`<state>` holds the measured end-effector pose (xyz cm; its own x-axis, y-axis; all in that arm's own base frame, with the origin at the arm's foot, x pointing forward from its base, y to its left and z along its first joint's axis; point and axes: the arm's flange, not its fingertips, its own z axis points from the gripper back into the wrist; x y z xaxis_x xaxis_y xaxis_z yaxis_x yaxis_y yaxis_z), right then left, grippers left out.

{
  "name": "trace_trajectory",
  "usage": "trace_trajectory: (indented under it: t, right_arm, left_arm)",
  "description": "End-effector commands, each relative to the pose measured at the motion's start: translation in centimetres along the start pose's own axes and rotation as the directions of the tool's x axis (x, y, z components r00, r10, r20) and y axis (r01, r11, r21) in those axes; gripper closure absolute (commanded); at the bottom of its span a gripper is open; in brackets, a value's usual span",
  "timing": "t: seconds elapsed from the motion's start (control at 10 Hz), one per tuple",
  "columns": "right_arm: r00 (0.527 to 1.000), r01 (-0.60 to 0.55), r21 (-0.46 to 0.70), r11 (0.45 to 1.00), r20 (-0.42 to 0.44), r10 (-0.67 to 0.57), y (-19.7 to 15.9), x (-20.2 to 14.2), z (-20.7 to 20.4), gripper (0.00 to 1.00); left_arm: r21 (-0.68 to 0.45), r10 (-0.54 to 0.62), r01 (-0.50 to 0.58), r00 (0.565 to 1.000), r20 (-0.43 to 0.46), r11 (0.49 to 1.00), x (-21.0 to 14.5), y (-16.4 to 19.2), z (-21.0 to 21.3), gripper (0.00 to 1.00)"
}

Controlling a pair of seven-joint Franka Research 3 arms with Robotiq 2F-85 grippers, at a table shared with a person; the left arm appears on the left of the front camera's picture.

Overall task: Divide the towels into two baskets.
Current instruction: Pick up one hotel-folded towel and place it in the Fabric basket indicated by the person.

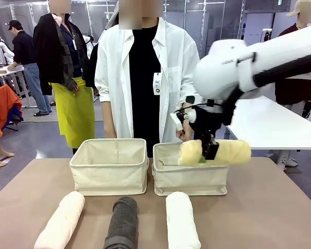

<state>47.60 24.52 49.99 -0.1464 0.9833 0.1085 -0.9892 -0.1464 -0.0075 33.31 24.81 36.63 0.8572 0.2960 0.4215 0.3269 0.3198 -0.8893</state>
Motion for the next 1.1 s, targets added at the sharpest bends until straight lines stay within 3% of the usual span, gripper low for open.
trace_trajectory:
  t: [0.0,0.2,0.4,0.5,0.8,0.9,1.0]
  right_arm:
    - [0.998,-0.027,0.027,0.999,-0.05,0.029,-4.0,1.8,0.7,0.69]
    - [0.998,0.047,0.009,0.999,-0.033,-0.047,-8.5,3.1,-1.3,0.69]
    - [0.999,-0.012,0.011,1.0,-0.047,0.012,-11.6,4.2,-5.0,0.69]
    - [0.999,-0.03,0.01,0.999,0.013,0.03,-12.7,4.2,-6.1,0.69]
    - [0.999,-0.041,-0.019,0.999,-0.036,0.04,-14.9,4.6,-8.9,0.68]
    - [0.999,-0.012,0.0,1.0,-0.039,0.012,-15.5,4.2,-9.4,0.59]
    - [0.999,0.009,0.01,1.0,-0.035,-0.009,-15.7,3.8,-9.6,0.42]
  left_arm:
    - [0.001,-0.007,0.007,1.0,0.001,1.0,-0.1,-0.2,0.3,0.0]
    - [0.001,-0.007,0.007,1.0,0.001,1.0,-0.1,-0.2,0.3,0.0]
    - [0.001,-0.007,0.007,1.0,0.001,1.0,-0.1,-0.2,0.3,0.0]
    - [0.001,-0.007,0.007,1.0,0.001,1.0,-0.1,-0.2,0.3,0.0]
    - [0.001,-0.007,0.007,1.0,0.001,1.0,-0.1,-0.2,0.3,0.0]
    - [0.001,-0.007,0.007,1.0,0.001,1.0,-0.1,-0.2,0.3,0.0]
    - [0.001,-0.007,0.007,1.0,0.001,1.0,-0.1,-0.2,0.3,0.0]
